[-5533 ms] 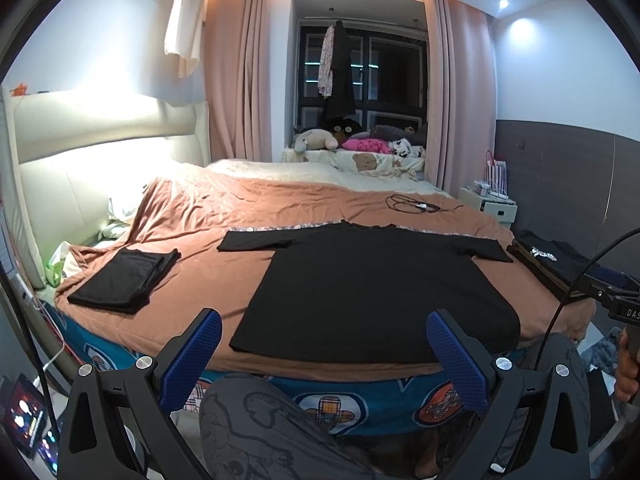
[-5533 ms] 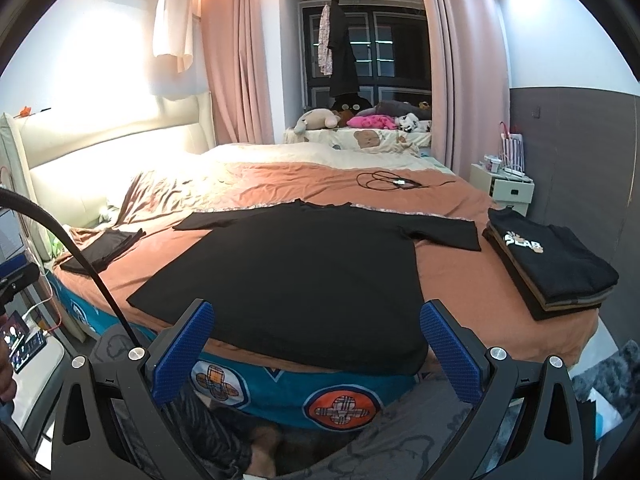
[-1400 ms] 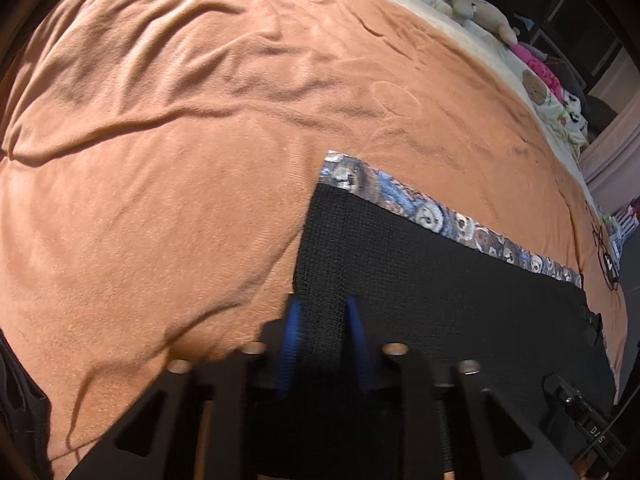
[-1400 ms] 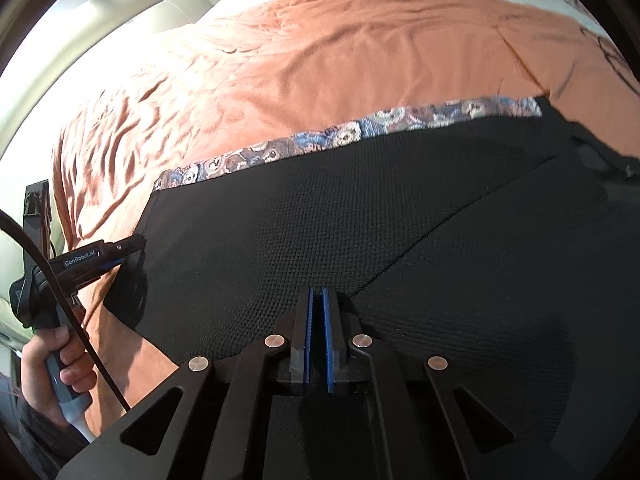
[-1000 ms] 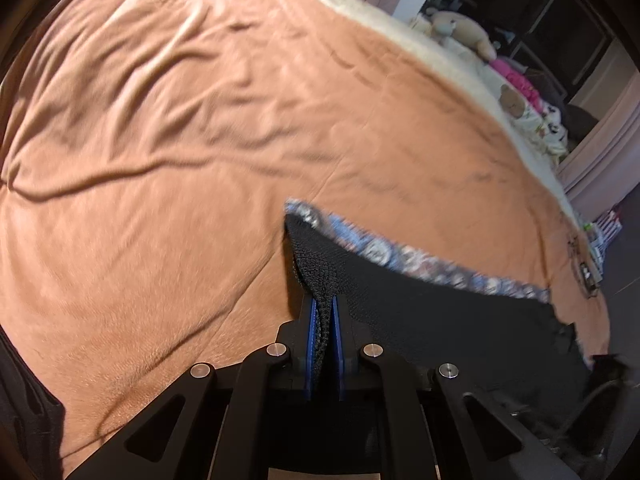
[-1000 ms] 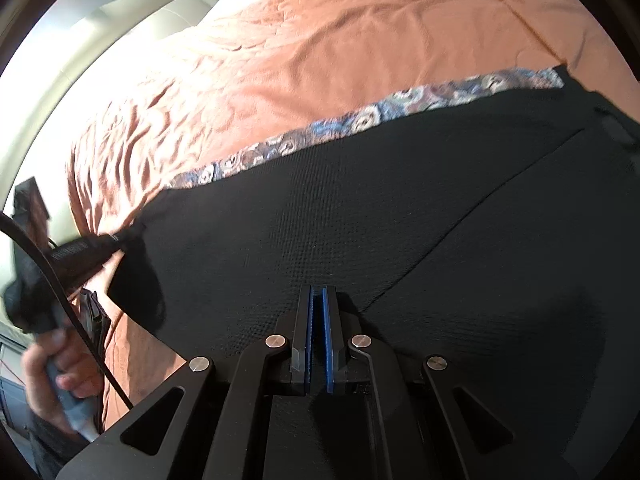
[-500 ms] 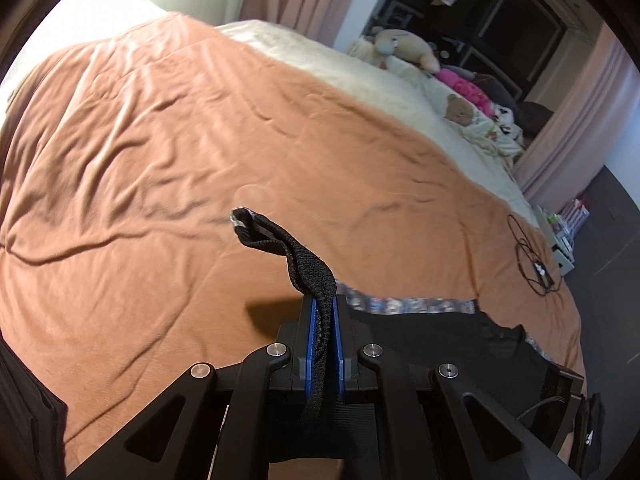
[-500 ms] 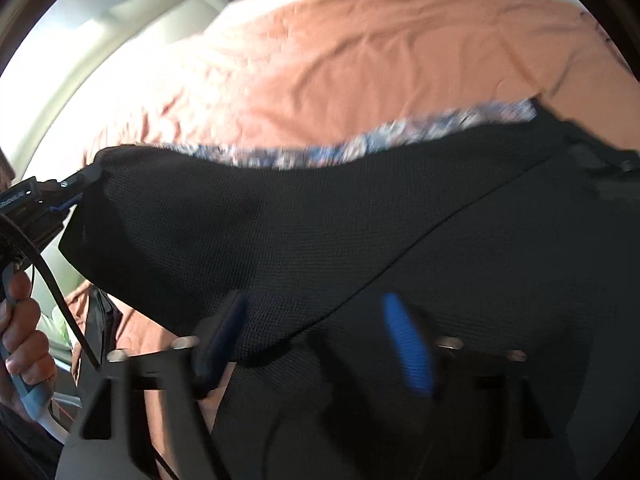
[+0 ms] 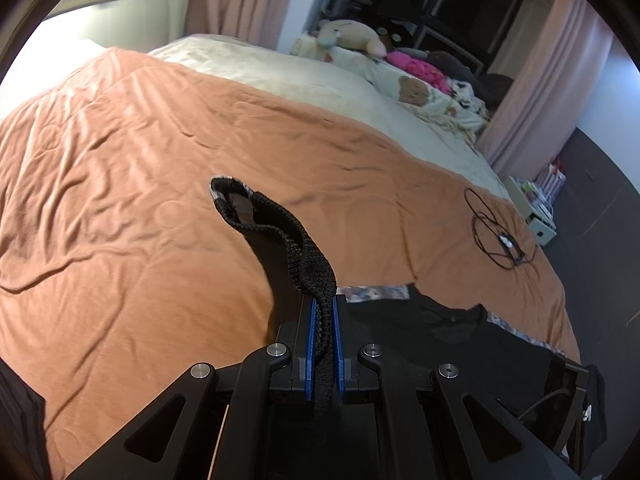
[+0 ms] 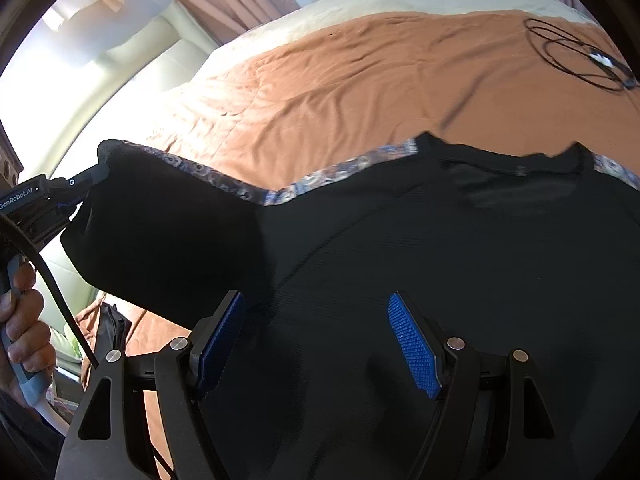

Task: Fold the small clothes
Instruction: 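Lift the side edge with the left gripper and fold it over the body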

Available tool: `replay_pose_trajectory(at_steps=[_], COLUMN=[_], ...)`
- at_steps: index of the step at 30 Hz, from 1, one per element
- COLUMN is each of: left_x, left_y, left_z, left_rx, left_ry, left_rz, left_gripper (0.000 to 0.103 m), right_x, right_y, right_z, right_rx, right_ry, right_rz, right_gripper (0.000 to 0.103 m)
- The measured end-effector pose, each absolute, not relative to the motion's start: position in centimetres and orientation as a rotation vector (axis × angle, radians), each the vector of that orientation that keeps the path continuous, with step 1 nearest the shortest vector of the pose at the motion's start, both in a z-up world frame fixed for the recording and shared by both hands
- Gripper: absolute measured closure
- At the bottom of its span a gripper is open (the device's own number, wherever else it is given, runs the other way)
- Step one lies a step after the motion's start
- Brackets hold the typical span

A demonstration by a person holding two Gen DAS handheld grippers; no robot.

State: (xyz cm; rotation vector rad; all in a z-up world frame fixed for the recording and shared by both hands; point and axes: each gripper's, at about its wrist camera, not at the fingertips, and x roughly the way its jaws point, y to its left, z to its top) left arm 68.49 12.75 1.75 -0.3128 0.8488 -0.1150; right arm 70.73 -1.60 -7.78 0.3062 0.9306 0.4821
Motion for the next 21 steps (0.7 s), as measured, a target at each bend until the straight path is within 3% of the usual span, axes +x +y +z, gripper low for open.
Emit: replay_pose_trajectory(at_steps=[18,21], left_x=[69.4,69.4], left_y=[1.0,-0.1], left_z=[-2.3,-3.1], left_rx=[-0.216,-0.184], left_ry=[0.96,0.993], left_rz=[-0.281,-0.307], left_gripper=[0.094,0.058], right_x=[68.3,68.2], right_y=[-11.0,-11.3], right_z=[-8.6,-9.3], right_rx=[0.405,0.406], right_ry=[0.917,0.933], right_rz=[0.418,0.414], right_gripper=[0.03,0.03])
